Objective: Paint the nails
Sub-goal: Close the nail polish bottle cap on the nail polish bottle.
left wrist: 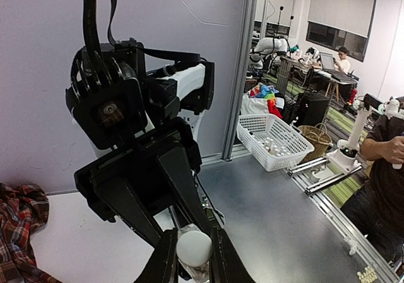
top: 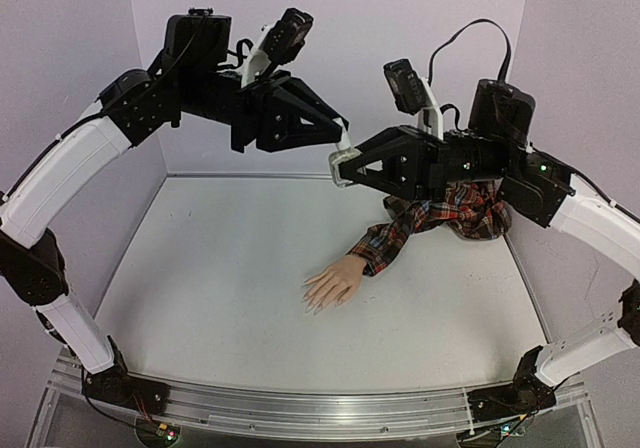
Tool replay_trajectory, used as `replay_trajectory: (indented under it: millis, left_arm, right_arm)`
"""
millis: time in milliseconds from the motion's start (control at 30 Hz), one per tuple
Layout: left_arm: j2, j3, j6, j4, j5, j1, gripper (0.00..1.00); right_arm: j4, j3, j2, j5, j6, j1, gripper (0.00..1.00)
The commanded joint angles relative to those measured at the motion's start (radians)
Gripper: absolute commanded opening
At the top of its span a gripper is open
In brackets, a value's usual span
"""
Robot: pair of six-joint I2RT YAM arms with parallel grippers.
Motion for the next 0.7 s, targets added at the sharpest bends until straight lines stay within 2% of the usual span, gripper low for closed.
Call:
replay_trajectory:
  millis: [0, 167, 300, 500, 567, 667]
  left_arm:
    - [0.104, -0.028, 0.03, -0.252, 0.057, -0.073, 0.0]
    - [0.143, 0.012, 0.027, -0.303, 0.128, -0.073, 0.05]
    - [0.153, 0.006, 0.028, -0.319, 0.122, -0.072, 0.04]
    - [0.07, -0.121, -0.046, -0.122, 0.034, -0.073, 0.04]
    - [0.045, -0.158, -0.066, -0.072, -0.017, -0.072, 0.12]
    - [0.013, -0.195, -0.072, -0.039, -0.07, -0.072, 0.35]
  right_arm:
    - [0.157, 0.032, -0.031, 0.071, -0.057, -0.033, 0.0]
    - [0.068, 0.061, -0.027, 0.057, -0.168, -0.034, 0.0]
    - [0.039, 0.074, -0.035, 0.081, -0.218, -0.034, 0.0]
    - [0.047, 0.082, -0.023, 0.134, -0.206, -0.033, 0.0]
    - [0.054, 0.076, -0.021, 0.148, -0.192, -0.034, 0.0]
    - [0.055, 0.064, -0.021, 0.158, -0.185, -0.034, 0.0]
